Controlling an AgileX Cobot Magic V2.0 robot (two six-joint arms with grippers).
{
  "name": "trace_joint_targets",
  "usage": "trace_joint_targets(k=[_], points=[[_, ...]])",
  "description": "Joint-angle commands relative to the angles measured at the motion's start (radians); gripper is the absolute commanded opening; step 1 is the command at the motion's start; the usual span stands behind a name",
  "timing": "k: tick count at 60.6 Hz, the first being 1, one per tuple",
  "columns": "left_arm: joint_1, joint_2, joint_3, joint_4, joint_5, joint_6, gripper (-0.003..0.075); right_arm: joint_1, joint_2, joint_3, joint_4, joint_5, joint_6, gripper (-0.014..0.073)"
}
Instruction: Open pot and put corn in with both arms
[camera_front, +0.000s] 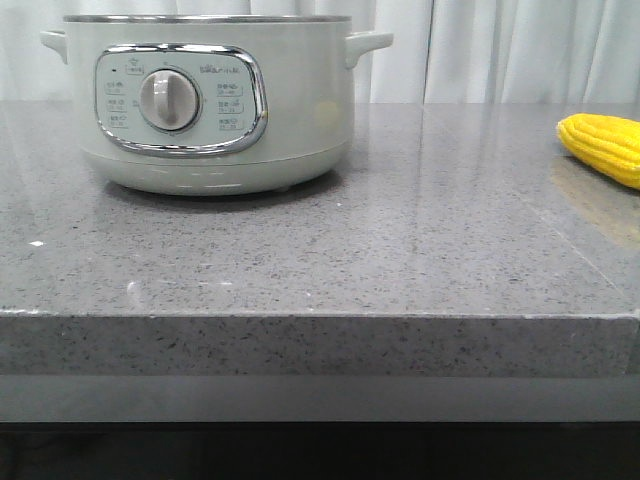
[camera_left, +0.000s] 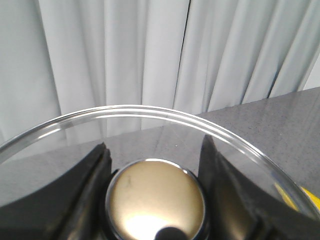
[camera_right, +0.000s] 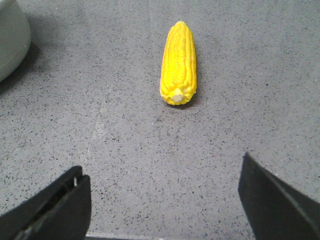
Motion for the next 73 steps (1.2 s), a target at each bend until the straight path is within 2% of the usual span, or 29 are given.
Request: trace_joint_targets(k=[1, 6, 18, 51, 60, 73], points=[[-0.007, -0.123, -0.048, 0.024, -0.037, -0.003, 0.0206, -0.005, 0.011, -0.034, 0.001, -0.079, -0.008, 0.0615], [-0.007, -0.188, -0.025, 0.030, 0.026, -0.003, 0.0206, -0.005, 0.011, -0.034, 0.001, -0.079, -0.008, 0.0615], [-0.007, -0.362, 0.130, 0.030, 0.022, -0.003, 0.0206, -0.005, 0.011, -0.034, 0.001, -0.079, -0.008, 0.0615], [-0.007, -0.893, 0.718, 0.024, 0.022, -0.003, 0.0206, -0.005, 0.011, -0.034, 0.001, -0.074, -0.008, 0.0615], [-0.007, -0.996, 0.817, 0.010, 0.022, -0.003, 0.0206, -0.005, 0.011, -0.034, 0.001, -0.073, -0.008, 0.0615], [-0.007, -1.043, 0.856, 0.008, 0.022, -0.003, 0.0206, -0.006, 0.049, -0.077, -0.006, -0.058, -0.008, 0.0615]])
